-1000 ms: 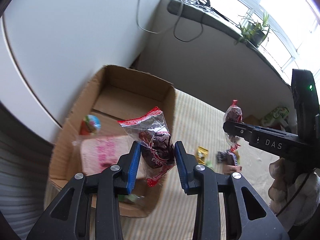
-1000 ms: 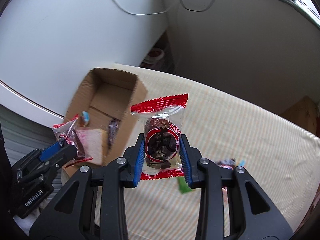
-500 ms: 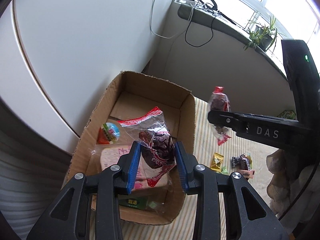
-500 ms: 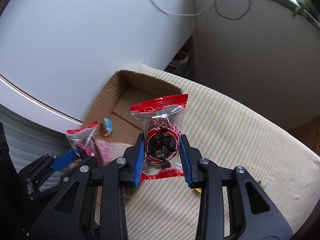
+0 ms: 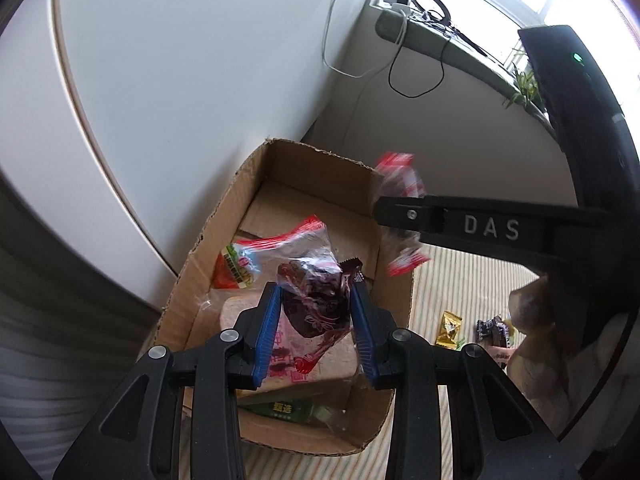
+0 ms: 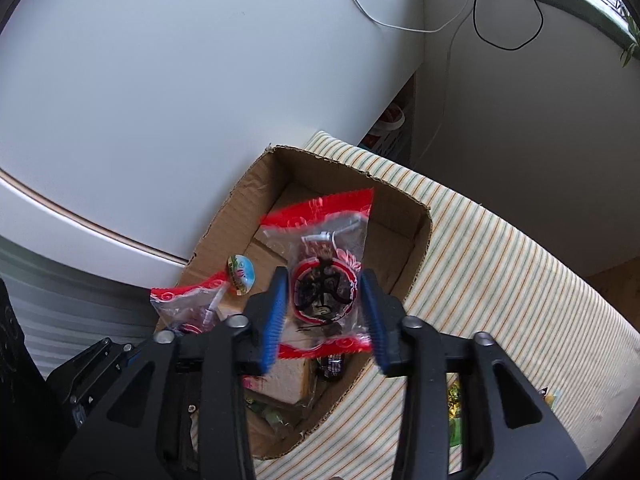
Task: Organize snacks
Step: 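Carry both red-edged candies into the box and open both tools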
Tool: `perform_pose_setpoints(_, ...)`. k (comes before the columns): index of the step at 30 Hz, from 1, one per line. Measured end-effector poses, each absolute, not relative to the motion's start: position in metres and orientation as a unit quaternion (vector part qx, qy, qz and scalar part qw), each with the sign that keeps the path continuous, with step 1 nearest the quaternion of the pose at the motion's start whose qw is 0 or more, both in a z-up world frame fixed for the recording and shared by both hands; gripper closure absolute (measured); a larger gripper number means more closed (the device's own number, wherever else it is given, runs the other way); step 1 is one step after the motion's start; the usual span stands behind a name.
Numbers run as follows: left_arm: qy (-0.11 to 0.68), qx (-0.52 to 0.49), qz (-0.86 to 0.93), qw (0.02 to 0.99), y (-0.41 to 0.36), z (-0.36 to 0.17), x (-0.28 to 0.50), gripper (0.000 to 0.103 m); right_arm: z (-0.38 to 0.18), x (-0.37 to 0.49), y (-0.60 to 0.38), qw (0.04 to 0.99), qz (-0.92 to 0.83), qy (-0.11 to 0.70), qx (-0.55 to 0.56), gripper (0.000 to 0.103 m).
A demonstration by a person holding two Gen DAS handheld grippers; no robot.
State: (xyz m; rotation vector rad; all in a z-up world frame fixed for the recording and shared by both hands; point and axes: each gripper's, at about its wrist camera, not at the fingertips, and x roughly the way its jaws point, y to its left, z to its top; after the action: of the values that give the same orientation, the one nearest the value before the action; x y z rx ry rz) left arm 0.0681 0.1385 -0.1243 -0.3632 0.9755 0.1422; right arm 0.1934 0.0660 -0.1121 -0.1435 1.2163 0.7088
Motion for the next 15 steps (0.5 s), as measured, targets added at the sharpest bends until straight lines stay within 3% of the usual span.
perform_pose_setpoints(1, 0.465, -0.170, 0.068, 0.866, 0.138, -0.124, 0.068, 0.069, -0.110, 0.193, 0.064, 0.763, 0.326, 0.554, -0.061, 0.042)
perform_pose_setpoints(2, 0.465, -0.166, 0.066, 0.867, 0.137, -0.123, 0.068, 0.068, -0.108, 0.193, 0.063, 0.767, 0.327, 0.550, -0.059, 0.040)
perform_pose_setpoints(15, 0.461, -0.166, 0.065, 0.870, 0.134, -0.120, 0.062, 0.068, -0.093, 0.185, 0.032, 0.782, 0.324, 0.530, -0.049, 0.040)
